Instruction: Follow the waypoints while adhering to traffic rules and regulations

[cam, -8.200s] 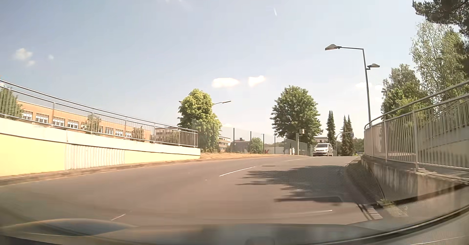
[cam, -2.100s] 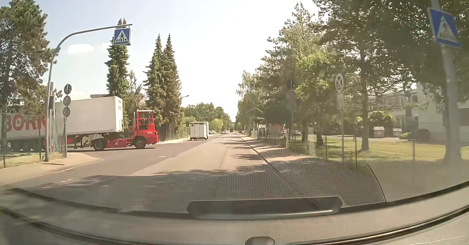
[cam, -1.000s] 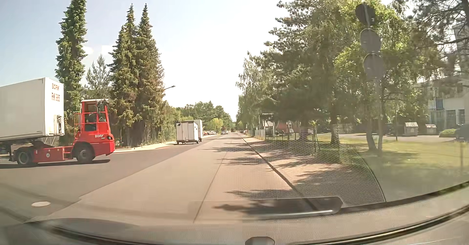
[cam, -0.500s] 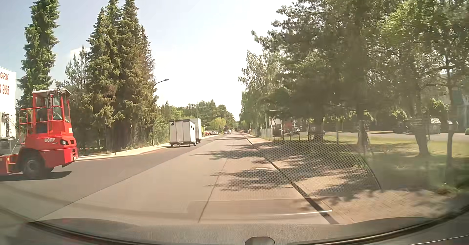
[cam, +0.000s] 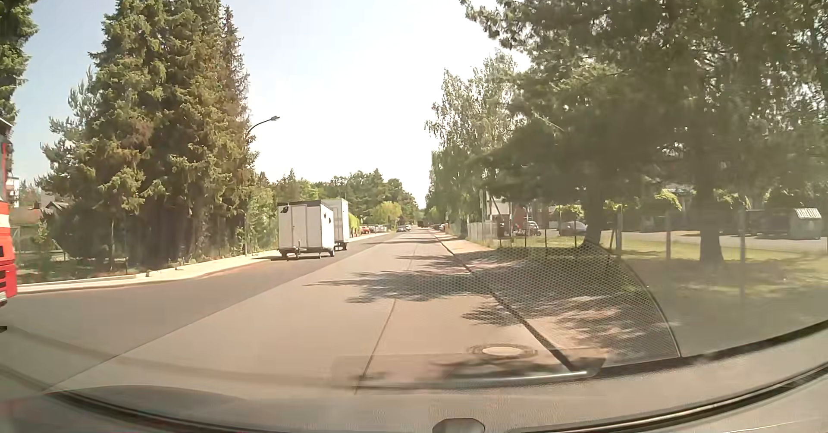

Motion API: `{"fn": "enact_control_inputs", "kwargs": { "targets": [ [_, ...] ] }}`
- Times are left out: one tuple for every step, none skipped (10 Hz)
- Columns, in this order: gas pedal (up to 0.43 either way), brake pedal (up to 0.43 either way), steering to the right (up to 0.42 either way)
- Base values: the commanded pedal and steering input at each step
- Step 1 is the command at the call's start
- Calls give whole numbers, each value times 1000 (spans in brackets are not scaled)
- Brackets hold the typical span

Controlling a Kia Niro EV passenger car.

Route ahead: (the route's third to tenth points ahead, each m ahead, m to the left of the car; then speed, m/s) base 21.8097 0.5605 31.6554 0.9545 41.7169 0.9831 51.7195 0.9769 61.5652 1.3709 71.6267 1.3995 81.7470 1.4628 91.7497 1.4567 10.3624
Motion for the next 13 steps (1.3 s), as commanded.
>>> {"fn": "enact_control_inputs", "kwargs": {
  "targets": [
    [110, 0, -3],
    [110, 0, -2],
    [110, 0, -2],
    [110, 0, -2],
    [110, 0, -2],
    [110, 0, -2],
    [110, 0, -1],
    [110, 0, -1],
    [110, 0, -1],
    [110, 0, -1],
    [110, 0, -1],
    [98, 0, -1],
    [98, 0, -1]
  ]
}}
